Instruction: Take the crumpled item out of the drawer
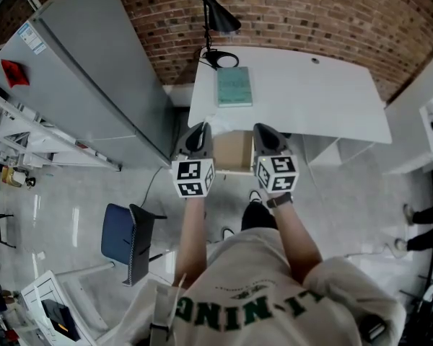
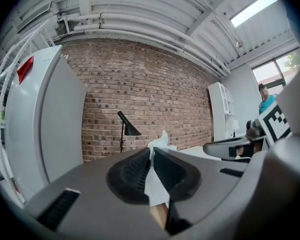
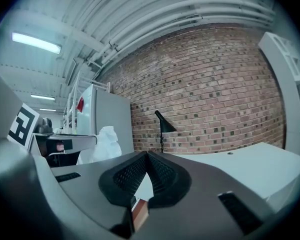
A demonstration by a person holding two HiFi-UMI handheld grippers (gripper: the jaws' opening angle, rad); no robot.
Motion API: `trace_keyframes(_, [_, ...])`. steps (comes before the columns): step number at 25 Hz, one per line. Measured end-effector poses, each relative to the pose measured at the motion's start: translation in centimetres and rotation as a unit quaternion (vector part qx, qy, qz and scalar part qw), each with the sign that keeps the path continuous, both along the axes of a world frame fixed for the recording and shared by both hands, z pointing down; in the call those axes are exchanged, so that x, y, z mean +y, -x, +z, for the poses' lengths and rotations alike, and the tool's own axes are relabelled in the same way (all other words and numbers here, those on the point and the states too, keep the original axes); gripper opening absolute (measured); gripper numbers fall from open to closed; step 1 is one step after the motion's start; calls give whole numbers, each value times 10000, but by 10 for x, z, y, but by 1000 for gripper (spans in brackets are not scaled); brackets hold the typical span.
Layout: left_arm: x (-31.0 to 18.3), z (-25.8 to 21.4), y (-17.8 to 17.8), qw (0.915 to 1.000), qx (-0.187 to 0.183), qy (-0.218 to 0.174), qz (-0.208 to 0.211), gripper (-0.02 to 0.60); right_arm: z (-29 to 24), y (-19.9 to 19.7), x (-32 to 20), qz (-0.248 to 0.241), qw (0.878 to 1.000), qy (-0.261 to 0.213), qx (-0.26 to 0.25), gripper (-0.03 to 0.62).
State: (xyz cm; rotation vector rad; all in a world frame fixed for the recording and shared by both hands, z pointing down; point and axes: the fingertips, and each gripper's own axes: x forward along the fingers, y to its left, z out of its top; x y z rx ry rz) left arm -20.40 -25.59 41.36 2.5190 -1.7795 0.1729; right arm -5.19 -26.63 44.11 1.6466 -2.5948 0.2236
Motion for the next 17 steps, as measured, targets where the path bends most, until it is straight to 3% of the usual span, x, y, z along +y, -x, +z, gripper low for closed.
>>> trace_keyframes(9, [-3, 9, -5, 10000, 23, 60, 38, 20, 0, -11, -1, 60, 9999, -8, 98, 5])
trace_keyframes(17, [-29, 51, -2, 9984, 108, 541, -83, 20, 8, -24, -19, 69, 9995, 71, 285, 5])
